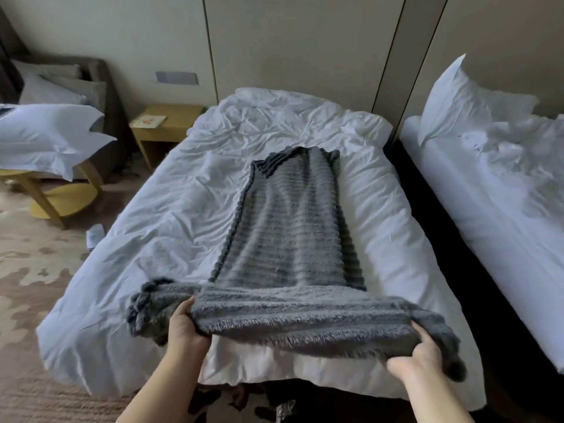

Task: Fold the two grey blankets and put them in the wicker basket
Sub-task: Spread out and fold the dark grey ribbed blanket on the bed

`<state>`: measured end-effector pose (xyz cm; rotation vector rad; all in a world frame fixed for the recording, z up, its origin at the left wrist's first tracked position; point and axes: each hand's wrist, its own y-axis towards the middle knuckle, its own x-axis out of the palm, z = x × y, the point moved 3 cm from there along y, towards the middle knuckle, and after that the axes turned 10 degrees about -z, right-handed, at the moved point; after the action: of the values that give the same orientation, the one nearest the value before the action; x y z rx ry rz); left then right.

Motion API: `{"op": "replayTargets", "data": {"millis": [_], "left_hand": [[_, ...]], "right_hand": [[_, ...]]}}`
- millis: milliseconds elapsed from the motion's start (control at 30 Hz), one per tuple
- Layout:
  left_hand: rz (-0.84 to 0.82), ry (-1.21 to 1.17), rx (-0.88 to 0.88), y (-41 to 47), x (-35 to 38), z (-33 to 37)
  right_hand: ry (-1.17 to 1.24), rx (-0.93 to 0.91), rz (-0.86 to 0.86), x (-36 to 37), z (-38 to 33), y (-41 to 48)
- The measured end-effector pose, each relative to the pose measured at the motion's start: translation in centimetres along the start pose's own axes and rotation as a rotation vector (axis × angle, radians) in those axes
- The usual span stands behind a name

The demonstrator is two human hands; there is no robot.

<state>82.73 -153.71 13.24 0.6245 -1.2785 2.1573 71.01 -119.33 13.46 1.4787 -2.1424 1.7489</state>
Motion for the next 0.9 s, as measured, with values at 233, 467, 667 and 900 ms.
{"op": "replayTargets", "data": {"millis": [233,467,667,900], "left_hand": [[0.059,0.157,0.0,9.4,9.9,3.0],[0.306,0.247,-0.129,17.1,9.0,1.1],[0.405,0.291,-0.213,18.6,4.9,-0.3],[0.412,0.322,-0.2,15.5,3.0,-0.4]], "right_hand": [[-0.13,-0.064,-0.002,8.8,-4.7,7.7],[-0.162,0.169,0.253,8.8,-2.4,13.9],[-0.179,0.253,0.315,6.0,-1.0,15.8],[-0.187,0.182,0.265,3.9,-0.2,13.4]]}}
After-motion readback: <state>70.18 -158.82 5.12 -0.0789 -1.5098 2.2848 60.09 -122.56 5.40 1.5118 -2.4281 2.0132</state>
